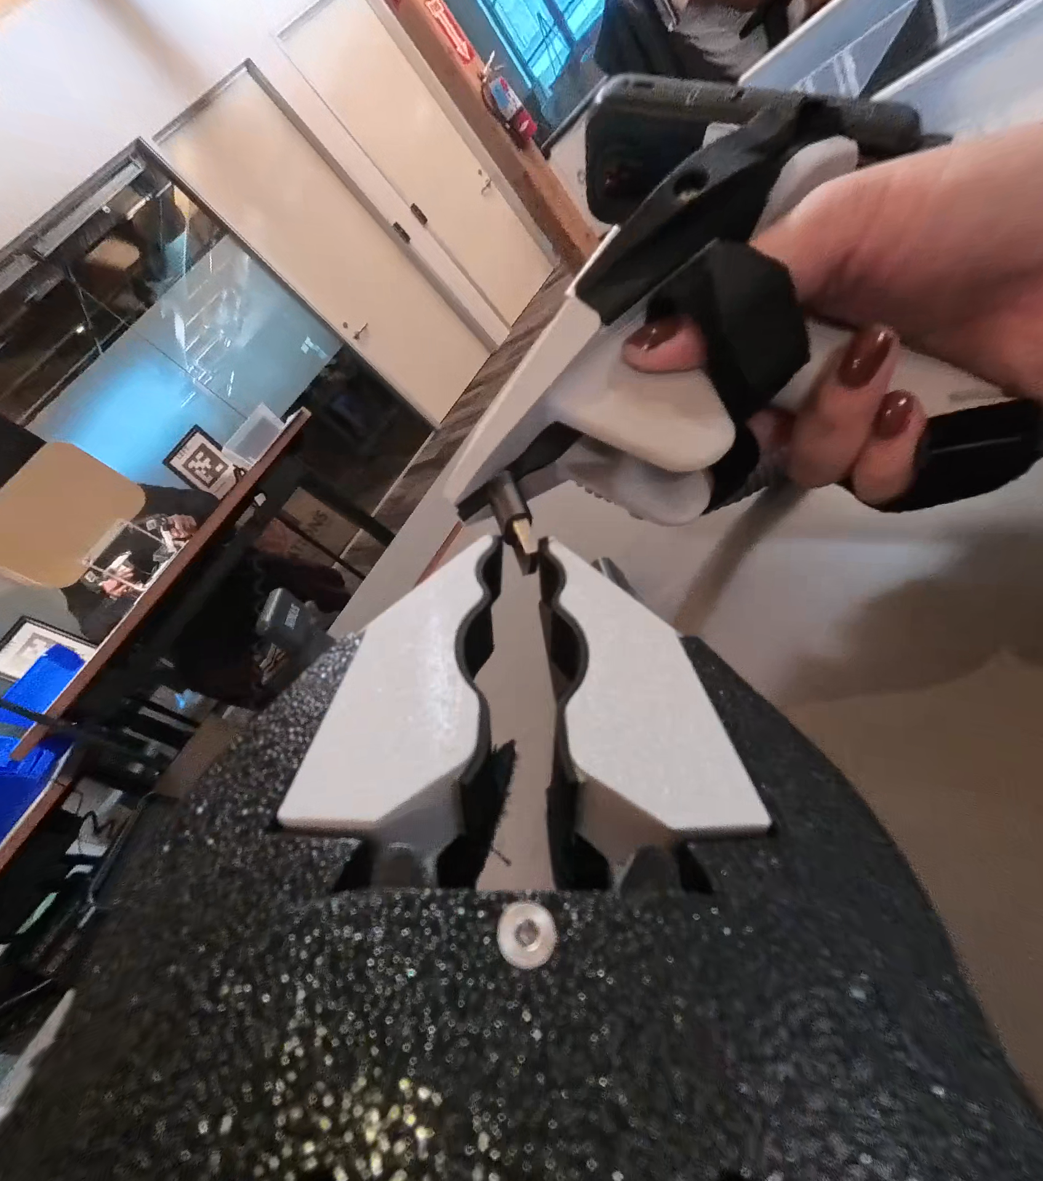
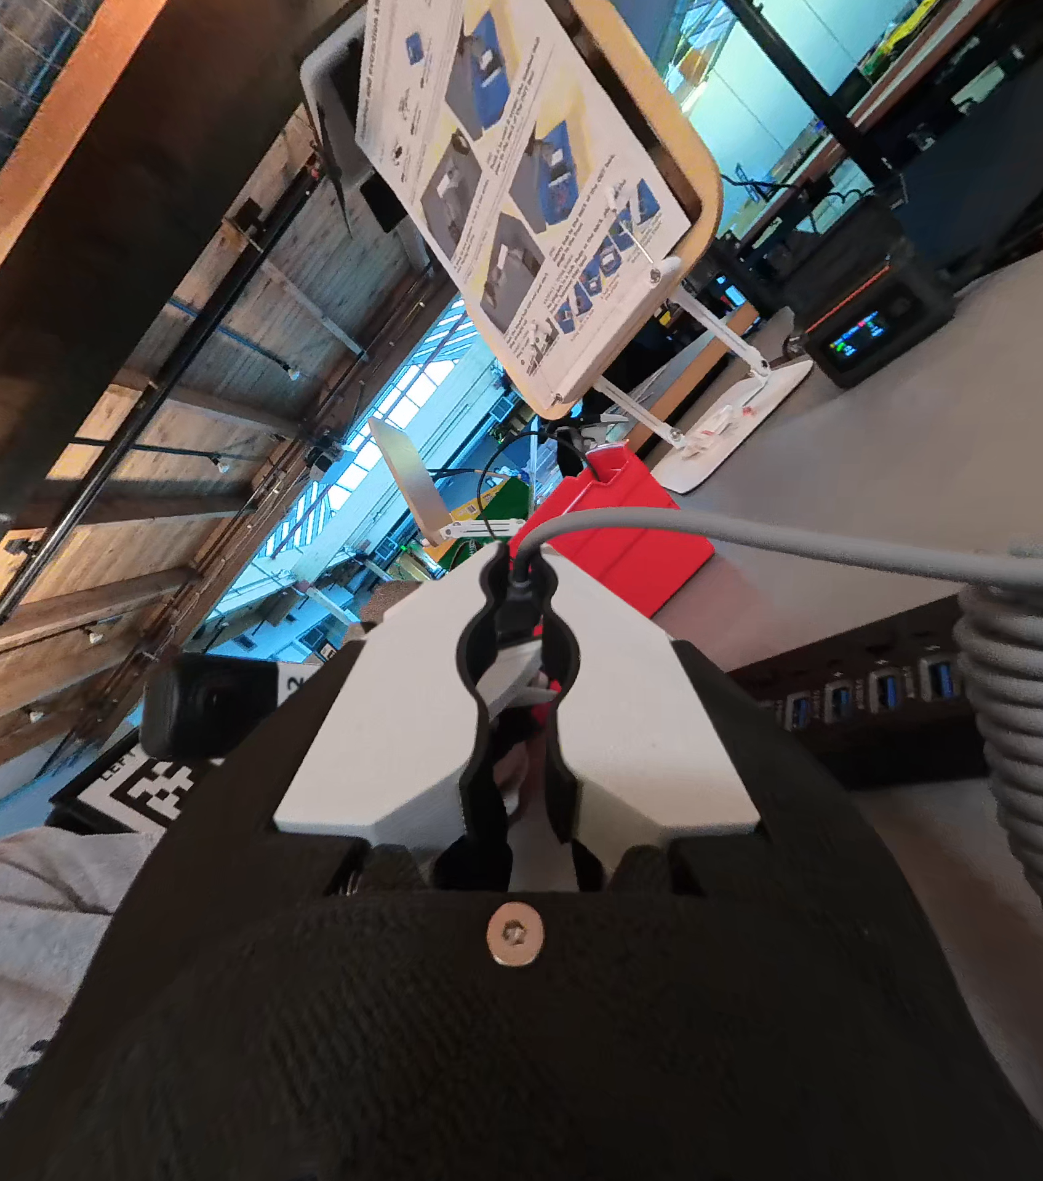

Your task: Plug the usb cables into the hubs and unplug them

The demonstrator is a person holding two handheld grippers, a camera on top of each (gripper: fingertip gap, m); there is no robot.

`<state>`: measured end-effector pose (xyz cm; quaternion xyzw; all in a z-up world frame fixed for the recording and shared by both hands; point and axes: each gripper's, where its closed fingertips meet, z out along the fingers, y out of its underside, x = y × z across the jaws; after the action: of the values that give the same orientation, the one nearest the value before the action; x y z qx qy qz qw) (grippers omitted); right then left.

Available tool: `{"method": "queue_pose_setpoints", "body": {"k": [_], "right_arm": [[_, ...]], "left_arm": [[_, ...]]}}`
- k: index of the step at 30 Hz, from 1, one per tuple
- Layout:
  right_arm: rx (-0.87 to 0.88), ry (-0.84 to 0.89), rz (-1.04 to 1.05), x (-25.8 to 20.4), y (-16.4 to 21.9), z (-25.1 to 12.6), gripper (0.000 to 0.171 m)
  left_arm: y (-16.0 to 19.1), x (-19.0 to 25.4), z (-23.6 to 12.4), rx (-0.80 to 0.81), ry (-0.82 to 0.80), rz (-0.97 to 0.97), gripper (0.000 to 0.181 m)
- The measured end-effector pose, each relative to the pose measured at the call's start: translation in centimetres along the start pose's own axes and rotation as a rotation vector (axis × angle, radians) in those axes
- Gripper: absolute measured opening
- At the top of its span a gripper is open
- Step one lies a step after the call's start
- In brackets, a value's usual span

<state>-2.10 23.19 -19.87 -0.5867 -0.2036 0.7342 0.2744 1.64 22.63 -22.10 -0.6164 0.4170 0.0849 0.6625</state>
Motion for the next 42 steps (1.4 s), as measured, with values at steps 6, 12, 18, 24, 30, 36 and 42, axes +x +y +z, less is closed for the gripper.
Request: {"method": "queue_pose_setpoints", "body": {"k": [6, 12, 18, 24, 30, 36, 42], "right_arm": [[0.017, 0.018, 0.048, 0.4, -0.1, 0.0, 0.010], [0.001, 0.054, 0.150, 1.4, 0.2, -0.4, 0.017], [-0.018, 0.048, 0.201, 1.6, 0.4, -0.6, 0.011], [0.011, 0.042, 0.216, 1.9, 0.1, -0.8, 0.006], [0.089, -0.141, 0.359, 0.3, -1.1, -1.1, 0.006], [0.106, -0.221, 0.415, -0.5, -1.2, -1.0, 0.007], [0.047, -0.032, 0.224, 1.2, -0.4, -0.7, 0.006]], "left_arm": [[0.5, -1.3, -0.2, -0.094, -0.176, 0.304, 0.003], [1.2, -1.9, -0.3, -0.263, -0.309, 0.748, 0.002], [1.0, -1.9, -0.5, -0.316, -0.339, 0.894, 0.002], [1.3, -0.3, -0.6, -0.251, -0.136, 0.462, 0.013], [2.7, 0.7, -3.2, -0.204, 0.035, -0.130, 0.055], [8.9, 2.5, -4.9, -0.434, 0.095, -0.343, 0.082], [10.8, 3.2, -4.8, -0.453, 0.159, -0.511, 0.071]]}}
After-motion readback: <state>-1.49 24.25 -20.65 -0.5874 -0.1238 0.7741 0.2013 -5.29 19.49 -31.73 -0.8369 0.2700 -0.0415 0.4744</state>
